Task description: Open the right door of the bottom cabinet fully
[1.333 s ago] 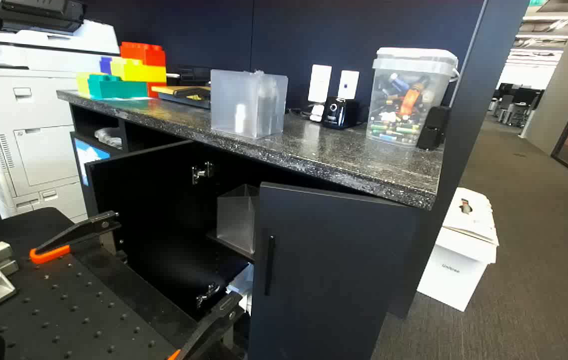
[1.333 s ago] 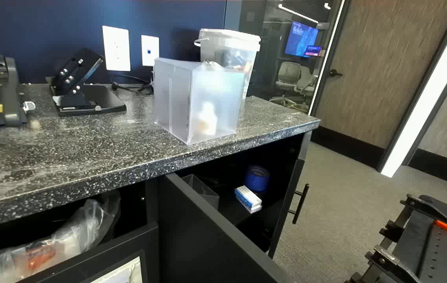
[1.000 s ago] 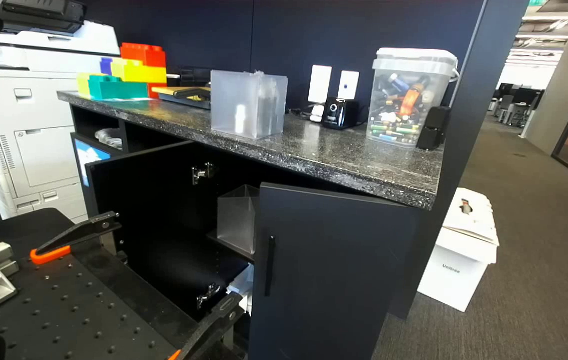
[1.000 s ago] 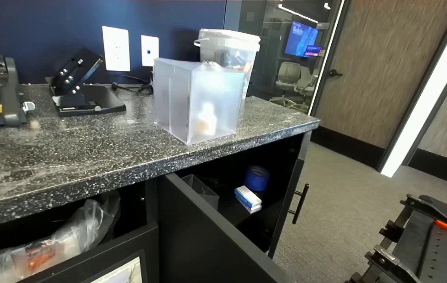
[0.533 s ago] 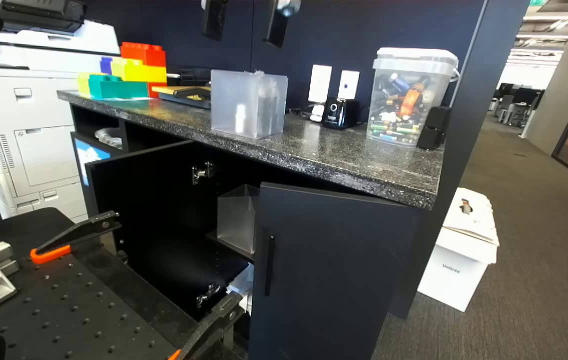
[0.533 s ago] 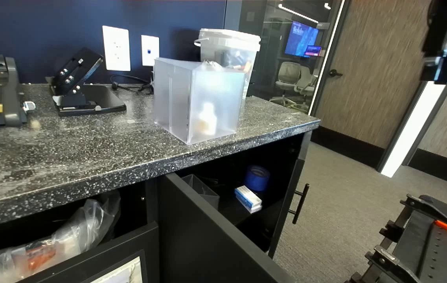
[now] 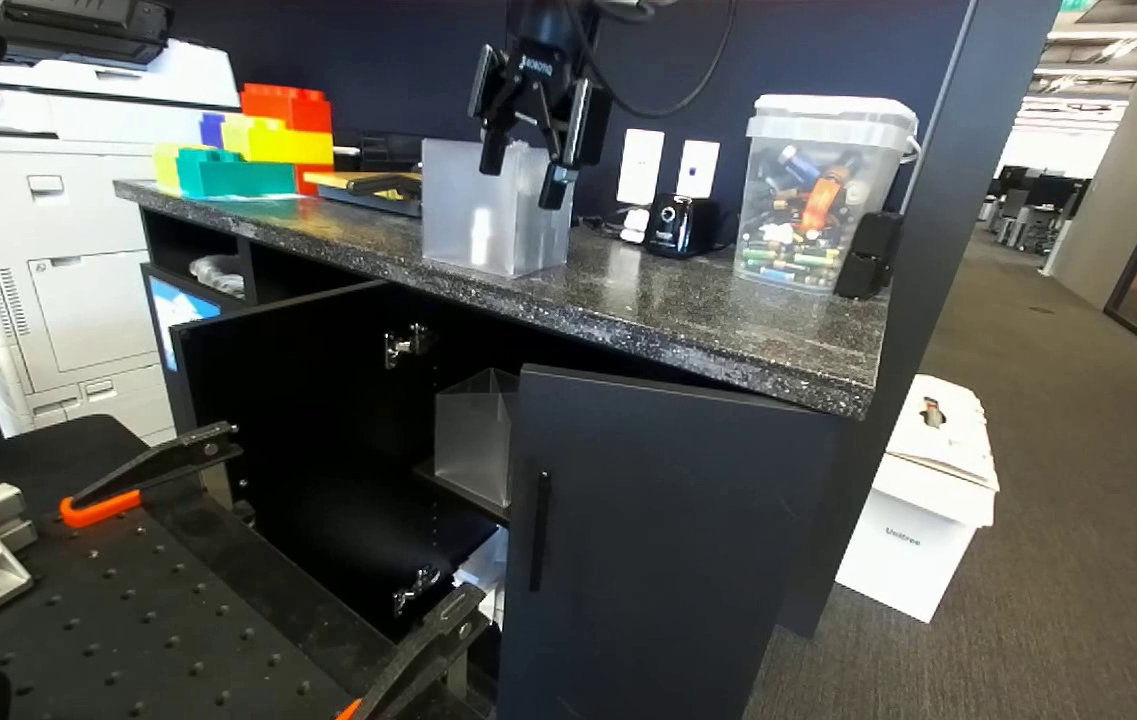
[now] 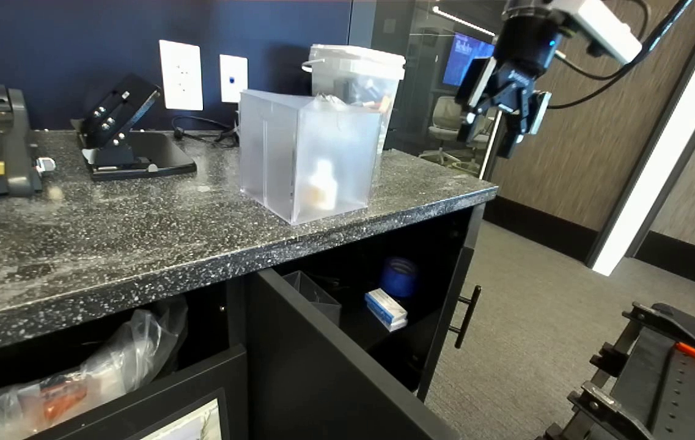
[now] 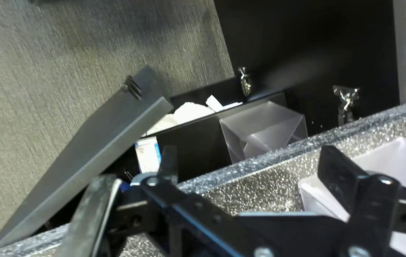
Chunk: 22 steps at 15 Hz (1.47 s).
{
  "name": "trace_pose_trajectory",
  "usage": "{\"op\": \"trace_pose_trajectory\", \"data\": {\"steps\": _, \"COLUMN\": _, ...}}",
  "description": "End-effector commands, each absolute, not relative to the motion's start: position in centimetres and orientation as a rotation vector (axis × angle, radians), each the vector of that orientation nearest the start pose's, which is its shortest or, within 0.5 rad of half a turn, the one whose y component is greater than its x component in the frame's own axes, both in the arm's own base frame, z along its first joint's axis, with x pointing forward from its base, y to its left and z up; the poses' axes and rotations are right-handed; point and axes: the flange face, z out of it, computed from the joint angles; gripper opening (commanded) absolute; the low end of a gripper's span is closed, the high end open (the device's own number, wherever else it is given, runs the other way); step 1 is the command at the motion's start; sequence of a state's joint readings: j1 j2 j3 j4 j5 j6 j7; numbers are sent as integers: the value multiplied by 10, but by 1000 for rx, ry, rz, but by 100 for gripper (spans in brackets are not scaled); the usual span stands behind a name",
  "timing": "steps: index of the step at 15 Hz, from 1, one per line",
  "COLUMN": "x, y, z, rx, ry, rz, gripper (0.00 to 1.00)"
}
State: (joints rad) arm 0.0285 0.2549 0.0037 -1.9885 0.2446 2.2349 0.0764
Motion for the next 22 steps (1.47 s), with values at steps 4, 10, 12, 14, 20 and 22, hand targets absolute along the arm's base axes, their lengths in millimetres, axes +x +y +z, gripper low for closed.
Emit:
{"op": "trace_pose_trajectory", "data": {"steps": 4, "x": 645, "y": 71, "z": 250, "rx": -2957, "ry": 331, "rz": -79, "gripper": 100}}
{"op": "trace_pose_trajectory", "data": {"steps": 10, "x": 646, "y": 68, "z": 202, "rx": -2983, "ry": 339, "rz": -25, "gripper": 100}}
{"op": "trace_pose_trajectory", "data": {"steps": 12, "x": 649, "y": 61, "z": 183, "rx": -2993, "ry": 366, "rz": -8, "gripper": 100}}
{"op": "trace_pose_trajectory", "data": {"steps": 14, "x": 651, "y": 54, "z": 161, "rx": -3004, "ry": 403, "rz": 19, "gripper": 100}}
{"op": "trace_pose_trajectory", "data": {"steps": 20, "x": 628, "y": 36, "z": 131, "rx": -3005, "ry": 466, "rz": 149, "gripper": 100}}
{"op": "trace_pose_trajectory", "data": {"steps": 22, "x": 606, "y": 27, "z": 137, "rx": -3004, "ry": 458, "rz": 182, "gripper": 100}}
